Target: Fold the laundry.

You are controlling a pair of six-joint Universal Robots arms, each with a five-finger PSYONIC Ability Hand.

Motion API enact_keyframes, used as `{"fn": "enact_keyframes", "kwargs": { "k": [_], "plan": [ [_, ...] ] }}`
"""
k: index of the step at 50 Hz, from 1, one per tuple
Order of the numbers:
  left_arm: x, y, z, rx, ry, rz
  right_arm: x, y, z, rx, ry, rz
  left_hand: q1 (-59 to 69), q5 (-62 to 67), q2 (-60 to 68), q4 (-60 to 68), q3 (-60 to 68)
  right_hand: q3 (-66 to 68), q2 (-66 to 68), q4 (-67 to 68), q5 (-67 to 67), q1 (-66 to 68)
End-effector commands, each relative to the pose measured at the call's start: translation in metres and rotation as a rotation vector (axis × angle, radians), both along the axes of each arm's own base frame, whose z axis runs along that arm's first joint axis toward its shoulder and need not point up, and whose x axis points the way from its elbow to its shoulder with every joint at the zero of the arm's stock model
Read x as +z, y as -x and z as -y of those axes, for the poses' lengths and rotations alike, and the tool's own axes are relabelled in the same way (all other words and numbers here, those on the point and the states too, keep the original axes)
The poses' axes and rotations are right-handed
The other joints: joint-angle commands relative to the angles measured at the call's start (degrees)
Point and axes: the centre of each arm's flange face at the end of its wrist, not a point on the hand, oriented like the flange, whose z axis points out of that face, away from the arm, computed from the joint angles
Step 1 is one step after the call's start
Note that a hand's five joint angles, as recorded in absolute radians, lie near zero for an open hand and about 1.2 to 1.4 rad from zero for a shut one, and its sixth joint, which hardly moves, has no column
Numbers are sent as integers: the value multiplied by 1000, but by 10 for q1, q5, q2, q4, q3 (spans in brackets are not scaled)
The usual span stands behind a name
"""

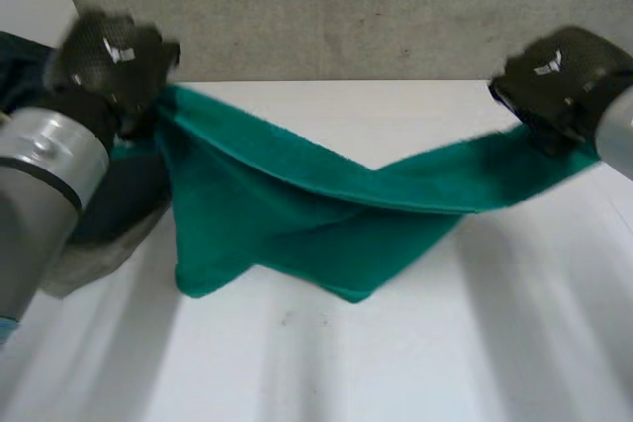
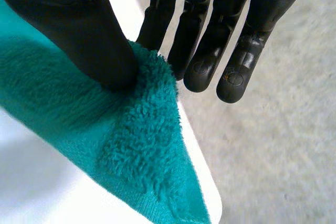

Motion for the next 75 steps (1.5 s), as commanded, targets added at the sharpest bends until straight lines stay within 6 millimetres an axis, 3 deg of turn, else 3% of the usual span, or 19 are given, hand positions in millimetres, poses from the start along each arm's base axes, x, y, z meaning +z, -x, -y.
{"fn": "enact_keyframes", "kwargs": {
  "k": [1,6,12,16,17,23,24,26,31,35,40,47,48,56,59,66,69,73,75],
  "plan": [
    [-72,6,26,12,-228,106,-69,3,8,10,-231,-168,145,138,112,110,115,122,126,119,132,232],
    [-100,21,68,20,-255,129,-100,-8,45,-15,-282,-165,145,138,112,110,115,122,126,119,132,232],
    [-79,38,118,27,-87,104,-98,-25,106,-86,-121,-33,145,138,112,110,115,122,126,119,132,232],
    [-39,53,155,39,183,40,-65,-38,148,-99,128,143,145,138,112,110,115,122,126,119,132,232],
    [-18,57,167,45,308,-1,-42,-42,160,-97,251,228,145,138,112,110,115,122,126,119,132,232],
    [60,53,184,67,688,-148,33,-44,178,-89,660,445,145,138,112,110,115,122,126,119,132,232],
    [66,52,184,69,716,-160,51,-44,175,-90,746,482,145,138,112,110,115,122,126,119,132,232],
    [76,52,182,63,749,-189,62,-43,172,-89,796,505,145,138,112,110,115,122,126,119,132,232],
    [76,51,177,38,713,-238,65,-43,168,-89,793,512,145,138,112,110,115,122,126,119,132,232],
    [52,44,166,30,611,-209,45,-40,162,-96,701,471,145,138,112,110,115,122,126,119,132,232],
    [-1,43,157,11,453,-151,10,-36,159,-105,577,416,145,138,112,110,115,122,126,119,132,232],
    [-109,54,146,-50,190,-41,-81,-36,157,-105,290,299,145,138,112,110,115,122,126,119,132,232],
    [-122,55,144,-52,158,-30,-106,-35,156,-113,218,264,145,138,112,110,115,122,126,119,132,232],
    [-176,50,115,-68,-17,38,-179,-28,136,-134,-65,128,115,108,82,80,85,122,126,119,132,232],
    [-184,47,105,-70,-52,54,-182,-20,129,-155,-131,117,21,14,-12,-14,-9,122,126,119,132,232],
    [-164,38,89,-67,-39,53,-173,3,129,-221,-186,209,-151,-158,-184,-186,-181,122,126,119,132,232],
    [-162,35,91,-55,-38,50,-163,18,135,-252,-221,345,-156,-163,-189,-191,-186,-307,-302,-310,-296,-197],
    [-163,26,101,-26,-37,48,-148,40,144,-302,-234,465,-156,-163,-189,-191,-186,-478,-473,-481,-468,-368],
    [-164,20,105,-10,-39,49,-143,49,146,-319,-239,500,-156,-163,-189,-191,-186,-477,-472,-480,-466,-366]
  ]
}}
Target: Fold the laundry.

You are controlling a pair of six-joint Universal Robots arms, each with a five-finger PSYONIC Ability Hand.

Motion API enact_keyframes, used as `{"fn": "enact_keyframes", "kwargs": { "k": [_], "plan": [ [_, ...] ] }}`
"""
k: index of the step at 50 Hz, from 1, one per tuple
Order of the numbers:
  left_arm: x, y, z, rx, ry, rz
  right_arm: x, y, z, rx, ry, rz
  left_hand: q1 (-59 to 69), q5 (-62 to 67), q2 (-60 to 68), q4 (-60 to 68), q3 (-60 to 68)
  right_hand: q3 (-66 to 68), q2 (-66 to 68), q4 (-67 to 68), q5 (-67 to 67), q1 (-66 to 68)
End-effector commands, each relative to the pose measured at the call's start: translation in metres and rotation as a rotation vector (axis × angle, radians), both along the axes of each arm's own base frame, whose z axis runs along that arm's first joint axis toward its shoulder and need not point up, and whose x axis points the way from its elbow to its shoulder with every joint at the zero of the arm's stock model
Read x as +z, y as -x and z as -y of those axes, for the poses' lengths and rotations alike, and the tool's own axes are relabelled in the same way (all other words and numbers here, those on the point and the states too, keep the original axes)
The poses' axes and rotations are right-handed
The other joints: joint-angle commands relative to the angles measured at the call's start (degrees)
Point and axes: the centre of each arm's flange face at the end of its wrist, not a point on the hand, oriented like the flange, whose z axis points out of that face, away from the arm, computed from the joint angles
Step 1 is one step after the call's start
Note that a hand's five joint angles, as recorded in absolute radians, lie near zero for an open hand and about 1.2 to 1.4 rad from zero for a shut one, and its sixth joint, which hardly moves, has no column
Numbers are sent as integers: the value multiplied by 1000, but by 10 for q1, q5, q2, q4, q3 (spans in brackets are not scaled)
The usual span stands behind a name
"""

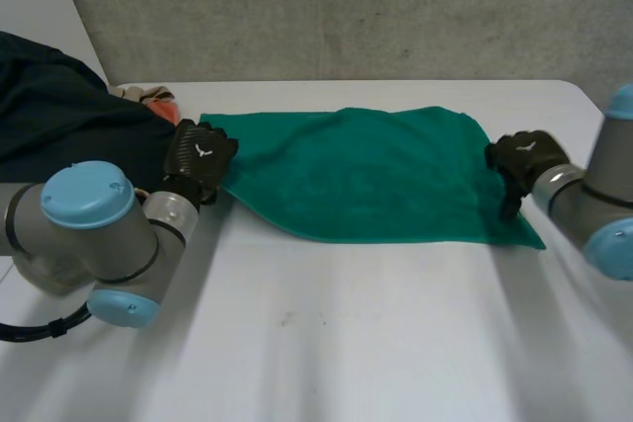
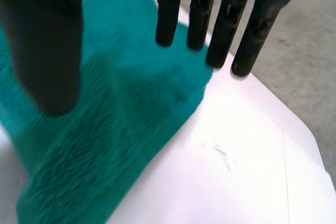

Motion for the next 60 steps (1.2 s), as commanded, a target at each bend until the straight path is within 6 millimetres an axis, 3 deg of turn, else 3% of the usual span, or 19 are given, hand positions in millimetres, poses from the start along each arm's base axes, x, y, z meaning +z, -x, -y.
{"fn": "enact_keyframes", "kwargs": {
  "k": [1,9,19,33,43,52,60],
  "plan": [
    [0,-16,16,52,4,-2,22,37,13,-92,-17,191,51,53,50,51,46,-89,-79,-91,-91,-43],
    [-2,-26,22,75,-9,-14,13,51,-5,39,-130,145,67,70,66,68,63,-74,-64,-76,-76,-28],
    [-1,-27,24,76,-3,-14,-19,49,-21,136,-218,86,165,168,164,166,161,-57,-47,-59,-59,-11],
    [0,-28,25,78,-3,-16,-42,48,-2,136,-144,76,165,168,164,166,161,108,118,106,105,154],
    [-1,-27,22,75,-8,-16,-54,36,4,165,-147,70,163,166,162,164,159,133,143,131,131,179],
    [-1,-27,22,75,-8,-16,-51,31,11,162,-115,60,163,166,162,164,159,234,244,232,232,280],
    [-2,-28,22,76,-12,-13,-49,25,18,177,-90,58,162,164,161,162,157,239,249,237,237,285]
  ]
}}
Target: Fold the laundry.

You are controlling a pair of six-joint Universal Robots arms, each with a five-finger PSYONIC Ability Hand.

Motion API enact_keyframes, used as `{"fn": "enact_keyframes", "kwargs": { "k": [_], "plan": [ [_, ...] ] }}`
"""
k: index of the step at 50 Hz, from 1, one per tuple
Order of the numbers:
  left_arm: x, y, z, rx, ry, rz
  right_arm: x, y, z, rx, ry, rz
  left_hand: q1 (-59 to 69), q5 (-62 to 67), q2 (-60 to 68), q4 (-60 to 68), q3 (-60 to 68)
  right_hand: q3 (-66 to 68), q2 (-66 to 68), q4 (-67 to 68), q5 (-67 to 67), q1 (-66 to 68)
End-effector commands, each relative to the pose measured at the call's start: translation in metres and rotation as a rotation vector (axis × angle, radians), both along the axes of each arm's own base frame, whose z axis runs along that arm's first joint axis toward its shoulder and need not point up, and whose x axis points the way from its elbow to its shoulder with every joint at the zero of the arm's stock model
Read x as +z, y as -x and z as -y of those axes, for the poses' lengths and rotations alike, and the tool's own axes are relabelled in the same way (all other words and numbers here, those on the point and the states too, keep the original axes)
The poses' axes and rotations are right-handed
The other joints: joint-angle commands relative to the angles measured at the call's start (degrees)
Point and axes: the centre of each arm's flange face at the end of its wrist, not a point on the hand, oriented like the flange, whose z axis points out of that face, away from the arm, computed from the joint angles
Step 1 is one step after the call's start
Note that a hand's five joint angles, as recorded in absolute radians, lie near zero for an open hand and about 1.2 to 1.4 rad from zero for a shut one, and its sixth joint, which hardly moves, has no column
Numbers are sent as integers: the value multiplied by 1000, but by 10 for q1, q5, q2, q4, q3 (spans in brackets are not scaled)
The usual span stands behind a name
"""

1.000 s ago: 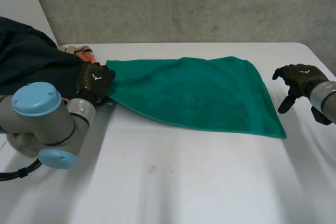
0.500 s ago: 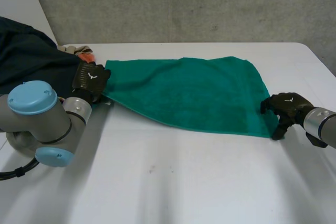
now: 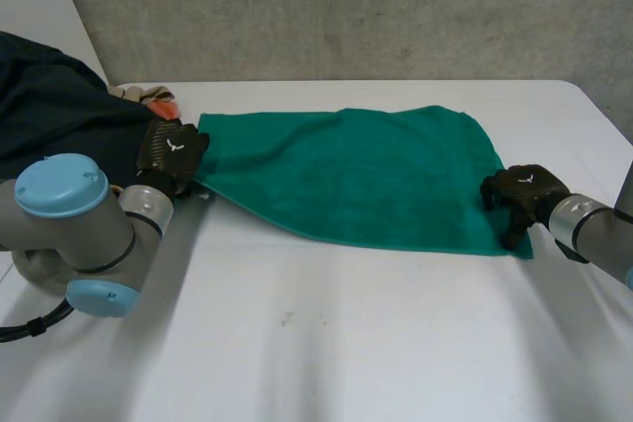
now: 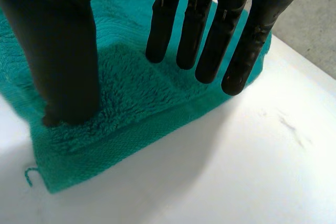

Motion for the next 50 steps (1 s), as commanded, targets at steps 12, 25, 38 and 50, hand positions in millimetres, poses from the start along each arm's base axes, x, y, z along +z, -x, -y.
{"fn": "enact_keyframes", "kwargs": {
  "k": [12,25,38,50],
  "plan": [
    [-2,0,-3,0,-18,7,4,-8,17,6,55,1,74,79,69,71,70,345,346,345,403,412],
    [-17,-6,-22,1,-181,56,57,8,-14,-51,30,-85,44,49,39,41,40,345,346,345,403,412],
    [-23,-9,-22,12,-208,64,54,17,-22,-48,-12,-138,-99,-94,-104,-102,-103,345,346,345,403,412],
    [-27,-17,-23,28,-225,83,53,25,-20,-68,-19,-143,271,275,266,268,266,345,346,345,403,412]
  ]
}}
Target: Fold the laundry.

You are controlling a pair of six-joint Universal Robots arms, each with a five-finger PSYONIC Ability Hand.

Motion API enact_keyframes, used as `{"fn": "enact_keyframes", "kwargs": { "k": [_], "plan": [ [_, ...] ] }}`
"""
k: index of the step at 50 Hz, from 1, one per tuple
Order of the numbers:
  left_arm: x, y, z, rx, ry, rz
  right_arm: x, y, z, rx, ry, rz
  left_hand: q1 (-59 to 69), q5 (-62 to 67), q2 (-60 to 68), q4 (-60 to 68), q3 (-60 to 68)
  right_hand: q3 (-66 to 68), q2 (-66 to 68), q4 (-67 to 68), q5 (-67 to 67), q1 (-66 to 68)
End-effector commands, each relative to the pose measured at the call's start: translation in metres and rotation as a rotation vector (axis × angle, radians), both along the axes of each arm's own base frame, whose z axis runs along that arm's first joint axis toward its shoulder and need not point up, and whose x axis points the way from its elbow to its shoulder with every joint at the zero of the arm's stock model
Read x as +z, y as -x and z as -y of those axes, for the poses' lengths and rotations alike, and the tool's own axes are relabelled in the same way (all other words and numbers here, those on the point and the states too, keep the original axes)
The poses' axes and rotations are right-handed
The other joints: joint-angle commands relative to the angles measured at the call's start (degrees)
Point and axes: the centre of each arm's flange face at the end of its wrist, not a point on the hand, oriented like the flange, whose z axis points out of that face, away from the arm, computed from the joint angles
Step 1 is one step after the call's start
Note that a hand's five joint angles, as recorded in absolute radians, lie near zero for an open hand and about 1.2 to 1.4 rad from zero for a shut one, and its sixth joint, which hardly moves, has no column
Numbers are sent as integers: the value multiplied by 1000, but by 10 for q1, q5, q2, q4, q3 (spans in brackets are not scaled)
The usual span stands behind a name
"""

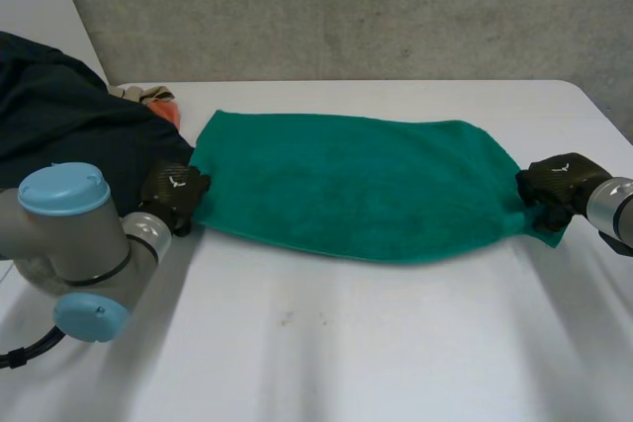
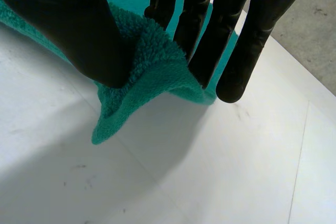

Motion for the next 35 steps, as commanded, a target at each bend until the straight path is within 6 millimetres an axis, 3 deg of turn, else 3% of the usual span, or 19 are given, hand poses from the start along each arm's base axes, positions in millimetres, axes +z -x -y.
{"fn": "enact_keyframes", "kwargs": {
  "k": [1,3,7,11,12,15,16,19,22,26,35],
  "plan": [
    [-1,-6,-2,15,-11,17,2,3,0,-11,3,-8,218,242,238,238,239,126,124,119,134,235],
    [0,-7,-6,11,-21,23,2,7,0,-17,-4,-14,218,242,238,238,239,126,124,119,134,235],
    [17,-11,-36,-6,-75,61,-3,14,-14,-5,-73,-57,218,242,238,238,239,126,124,119,134,235],
    [29,-17,-85,-46,-221,140,12,34,-40,19,-127,-180,218,242,238,238,239,126,124,119,134,235],
    [33,-18,-110,-71,-300,179,13,41,-47,23,-157,-212,218,242,238,238,239,126,124,119,134,235],
    [39,-25,-144,-79,-426,242,13,57,-68,55,-253,-323,218,242,238,238,239,126,124,119,134,235],
    [41,-30,-163,-87,-508,279,13,60,-74,71,-272,-349,218,242,238,238,239,126,124,119,134,235],
    [44,-30,-177,-106,-545,304,8,62,-85,118,-325,-378,218,242,238,238,239,126,124,119,134,235],
    [46,-24,-176,-124,-511,297,7,62,-84,97,-310,-374,218,242,238,238,239,126,124,119,134,235],
    [54,-11,-152,-123,-379,246,1,61,-69,48,-248,-342,218,242,238,238,239,126,124,119,134,235],
    [47,31,-70,-119,-98,142,-8,38,-21,-19,-100,-340,218,242,238,238,239,126,124,119,134,235]
  ]
}}
